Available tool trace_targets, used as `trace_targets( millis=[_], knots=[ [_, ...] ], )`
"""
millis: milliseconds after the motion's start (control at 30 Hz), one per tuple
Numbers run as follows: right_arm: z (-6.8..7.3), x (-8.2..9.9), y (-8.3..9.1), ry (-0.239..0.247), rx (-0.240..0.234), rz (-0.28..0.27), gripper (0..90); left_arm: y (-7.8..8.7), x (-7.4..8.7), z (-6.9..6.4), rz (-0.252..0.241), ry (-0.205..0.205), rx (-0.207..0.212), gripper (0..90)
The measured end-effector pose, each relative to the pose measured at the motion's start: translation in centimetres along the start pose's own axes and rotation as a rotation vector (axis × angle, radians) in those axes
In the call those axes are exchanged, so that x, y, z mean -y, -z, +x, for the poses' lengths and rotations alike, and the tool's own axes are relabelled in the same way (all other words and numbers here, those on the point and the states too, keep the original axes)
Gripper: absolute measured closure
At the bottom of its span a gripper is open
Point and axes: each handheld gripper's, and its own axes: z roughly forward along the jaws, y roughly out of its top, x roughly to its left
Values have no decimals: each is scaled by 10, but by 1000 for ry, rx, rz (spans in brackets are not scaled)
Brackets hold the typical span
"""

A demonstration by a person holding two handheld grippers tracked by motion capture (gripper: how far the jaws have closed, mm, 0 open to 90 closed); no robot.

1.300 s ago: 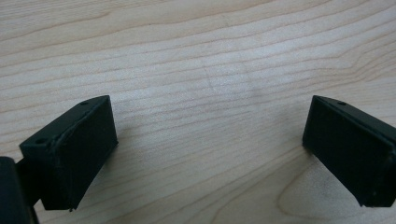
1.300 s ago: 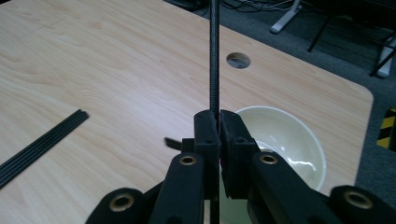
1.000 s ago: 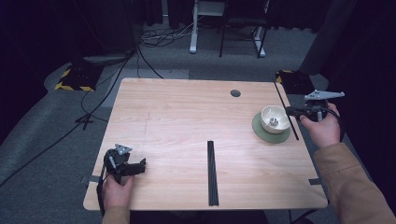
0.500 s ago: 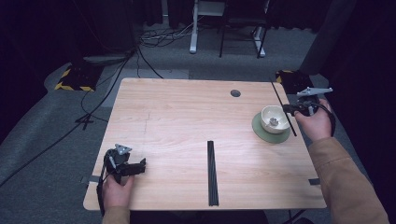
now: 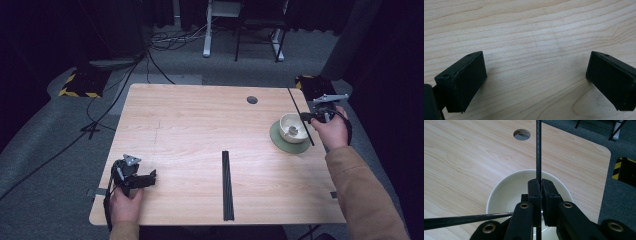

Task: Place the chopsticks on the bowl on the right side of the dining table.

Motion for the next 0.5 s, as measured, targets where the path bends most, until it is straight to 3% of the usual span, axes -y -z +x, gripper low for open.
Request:
trace_targets(
  millis=[500],
  knots=[
    [-5,9,-18,-8,1,25,868,0,0,0,0,2,0,32]
  ],
)
